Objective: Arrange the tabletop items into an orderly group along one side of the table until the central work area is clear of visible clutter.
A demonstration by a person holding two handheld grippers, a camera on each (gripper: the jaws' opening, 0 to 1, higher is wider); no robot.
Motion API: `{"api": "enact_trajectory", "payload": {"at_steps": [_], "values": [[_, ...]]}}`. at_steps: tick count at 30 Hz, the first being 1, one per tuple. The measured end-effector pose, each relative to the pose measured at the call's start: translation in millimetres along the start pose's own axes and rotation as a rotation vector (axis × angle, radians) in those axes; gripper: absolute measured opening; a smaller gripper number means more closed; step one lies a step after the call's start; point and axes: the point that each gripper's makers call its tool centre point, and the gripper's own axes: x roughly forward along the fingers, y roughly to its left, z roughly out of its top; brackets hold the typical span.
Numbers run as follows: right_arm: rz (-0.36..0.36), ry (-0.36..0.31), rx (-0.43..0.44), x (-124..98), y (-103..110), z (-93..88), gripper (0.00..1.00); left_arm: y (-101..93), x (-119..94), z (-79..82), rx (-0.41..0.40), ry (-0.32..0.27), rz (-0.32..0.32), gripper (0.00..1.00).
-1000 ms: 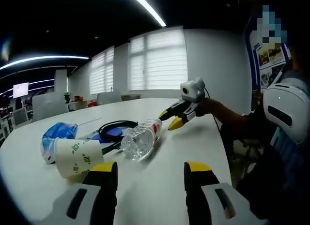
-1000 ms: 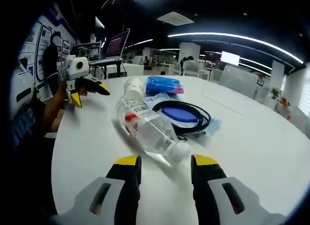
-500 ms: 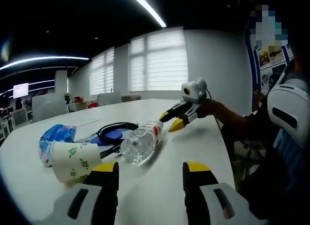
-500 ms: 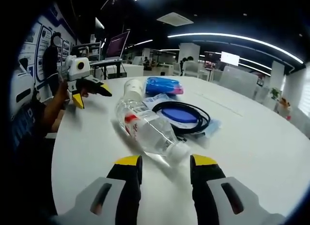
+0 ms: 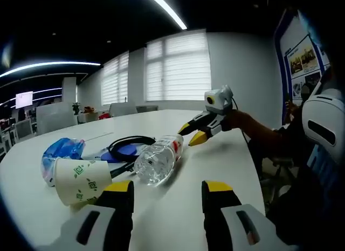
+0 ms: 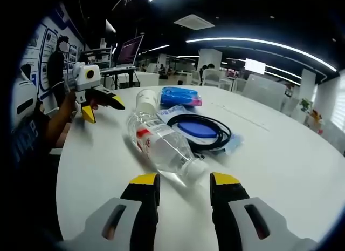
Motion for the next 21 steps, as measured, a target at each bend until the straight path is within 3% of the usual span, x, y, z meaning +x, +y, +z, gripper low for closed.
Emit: {"api": "enact_trajectory", "payload": {"at_steps": [21], "values": [[-0.003,0.0,0.001,2.4,-5.2,0.1,0.3,10.4,10.5,5.5,-0.013,-0.017,0.019,0.46]]}}
